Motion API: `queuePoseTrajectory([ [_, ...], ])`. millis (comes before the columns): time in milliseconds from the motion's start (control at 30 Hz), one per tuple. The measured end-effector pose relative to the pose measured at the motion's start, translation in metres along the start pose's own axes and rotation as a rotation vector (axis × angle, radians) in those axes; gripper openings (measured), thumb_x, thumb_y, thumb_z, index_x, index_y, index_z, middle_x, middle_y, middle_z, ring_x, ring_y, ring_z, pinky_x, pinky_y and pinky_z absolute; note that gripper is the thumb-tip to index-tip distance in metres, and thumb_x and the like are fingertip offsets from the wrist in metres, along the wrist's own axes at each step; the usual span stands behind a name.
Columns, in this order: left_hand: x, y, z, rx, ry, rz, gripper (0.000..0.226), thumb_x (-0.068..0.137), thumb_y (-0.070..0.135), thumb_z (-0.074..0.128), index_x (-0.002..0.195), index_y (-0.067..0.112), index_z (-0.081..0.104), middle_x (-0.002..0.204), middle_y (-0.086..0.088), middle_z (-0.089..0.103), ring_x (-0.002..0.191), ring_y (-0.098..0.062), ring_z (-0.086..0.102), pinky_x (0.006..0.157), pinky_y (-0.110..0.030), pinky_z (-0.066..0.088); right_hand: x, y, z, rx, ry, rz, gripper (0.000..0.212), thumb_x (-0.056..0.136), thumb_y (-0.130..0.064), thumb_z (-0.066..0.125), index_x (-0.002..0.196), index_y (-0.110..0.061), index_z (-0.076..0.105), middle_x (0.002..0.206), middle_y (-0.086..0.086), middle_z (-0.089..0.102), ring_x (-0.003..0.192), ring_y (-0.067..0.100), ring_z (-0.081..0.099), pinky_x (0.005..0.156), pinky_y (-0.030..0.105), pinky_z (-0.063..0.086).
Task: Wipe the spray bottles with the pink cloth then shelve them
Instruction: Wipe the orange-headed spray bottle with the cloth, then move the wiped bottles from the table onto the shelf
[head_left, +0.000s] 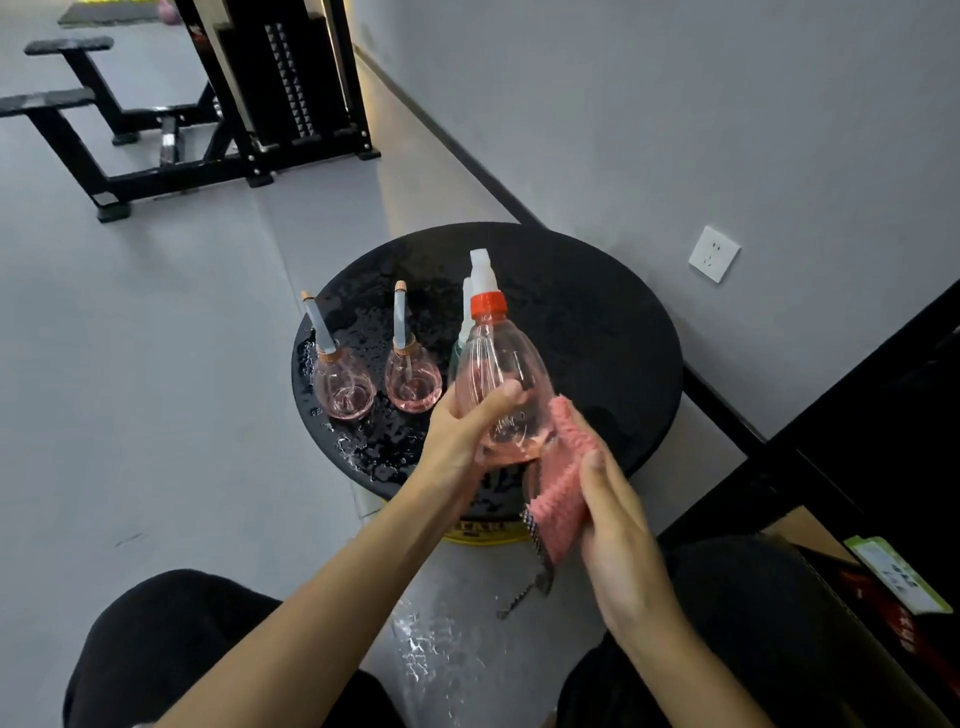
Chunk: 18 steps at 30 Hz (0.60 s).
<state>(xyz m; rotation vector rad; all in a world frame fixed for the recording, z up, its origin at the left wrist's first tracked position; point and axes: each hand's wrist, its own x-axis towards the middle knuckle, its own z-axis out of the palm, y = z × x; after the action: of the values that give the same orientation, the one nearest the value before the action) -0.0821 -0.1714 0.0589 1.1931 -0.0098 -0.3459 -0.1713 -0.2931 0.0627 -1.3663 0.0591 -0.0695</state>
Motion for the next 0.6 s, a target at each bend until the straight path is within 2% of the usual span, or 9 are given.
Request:
queuePoseTrajectory([
  [67,0.017,-0.009,-0.001,0.018,0.030,-0.010,0.083,0.041,0.045,0.095,0.111,0.012,0.063,0.097,-0.009,0.075,0.084,-0.026,0.074,0.070,-0.042,0.061,0.012,0.004,-0.015,0.241,0.049,0.166,0.042,0.092,-0.038,0.042,0.129,-0.024,0.057,0.133,0.000,0.063,0.123,0.012,0.059,0.107,0.034,0.045],
  [133,0.033,-0.023,-0.004,0.066,0.057,-0.003,0.065,0.053,0.035,0.088,0.111,0.017,0.064,0.104,-0.012,0.074,0.091,-0.032,0.073,0.083,-0.051,0.059,0.025,0.009,-0.032,0.341,0.117,0.241,0.041,0.090,-0.032,0.043,0.124,-0.017,0.060,0.124,0.008,0.068,0.112,0.016,0.066,0.094,0.030,0.053],
  [167,0.041,-0.029,-0.006,0.096,0.060,0.000,0.064,0.056,0.033,0.085,0.114,0.019,0.064,0.109,-0.013,0.073,0.098,-0.035,0.071,0.089,-0.052,0.056,0.032,0.012,-0.041,0.353,0.155,0.255,0.038,0.093,-0.029,0.041,0.124,-0.014,0.059,0.121,0.009,0.070,0.108,0.016,0.068,0.089,0.029,0.055],
  [233,0.054,-0.041,-0.009,0.145,0.060,-0.014,0.072,0.055,0.031,0.085,0.121,0.019,0.060,0.111,-0.011,0.072,0.102,-0.032,0.069,0.088,-0.048,0.057,0.049,0.017,-0.059,0.361,0.231,0.283,0.038,0.101,-0.026,0.036,0.129,-0.010,0.056,0.115,0.011,0.071,0.099,0.016,0.071,0.083,0.028,0.058],
  [300,0.067,-0.052,-0.011,0.206,0.037,-0.030,0.079,0.052,0.031,0.086,0.125,0.019,0.057,0.115,-0.009,0.071,0.103,-0.027,0.070,0.083,-0.039,0.058,0.066,0.020,-0.076,0.346,0.291,0.295,0.043,0.103,-0.028,0.034,0.138,-0.008,0.050,0.122,0.015,0.067,0.104,0.019,0.069,0.086,0.031,0.057],
  [367,0.078,-0.060,-0.011,0.275,0.010,-0.040,0.084,0.050,0.032,0.087,0.127,0.020,0.055,0.118,-0.008,0.070,0.106,-0.022,0.069,0.086,-0.031,0.057,0.084,0.021,-0.089,0.329,0.332,0.285,0.045,0.104,-0.030,0.032,0.142,-0.009,0.046,0.130,0.017,0.062,0.113,0.023,0.065,0.091,0.034,0.054],
  [433,0.091,-0.069,-0.013,0.315,-0.005,-0.051,0.085,0.051,0.024,0.089,0.129,0.018,0.054,0.116,-0.007,0.069,0.103,-0.018,0.069,0.082,-0.024,0.056,0.103,0.023,-0.100,0.277,0.338,0.268,0.044,0.106,-0.028,0.030,0.143,-0.011,0.045,0.135,0.017,0.058,0.117,0.022,0.061,0.096,0.037,0.051],
  [500,0.104,-0.075,-0.016,0.349,-0.013,-0.062,0.083,0.055,0.015,0.088,0.130,0.016,0.052,0.118,-0.008,0.068,0.104,-0.019,0.068,0.085,-0.025,0.057,0.119,0.026,-0.107,0.168,0.311,0.252,0.042,0.107,-0.026,0.028,0.144,-0.014,0.044,0.140,0.013,0.054,0.120,0.022,0.059,0.096,0.035,0.051],
  [600,0.124,-0.084,-0.020,0.426,-0.037,-0.026,0.087,0.052,0.015,0.089,0.130,0.014,0.050,0.120,-0.007,0.067,0.108,-0.016,0.067,0.094,-0.027,0.054,0.141,0.036,-0.120,-0.050,0.287,0.233,0.039,0.108,-0.024,0.026,0.141,-0.019,0.048,0.144,0.008,0.052,0.129,0.026,0.053,0.089,0.024,0.053],
])
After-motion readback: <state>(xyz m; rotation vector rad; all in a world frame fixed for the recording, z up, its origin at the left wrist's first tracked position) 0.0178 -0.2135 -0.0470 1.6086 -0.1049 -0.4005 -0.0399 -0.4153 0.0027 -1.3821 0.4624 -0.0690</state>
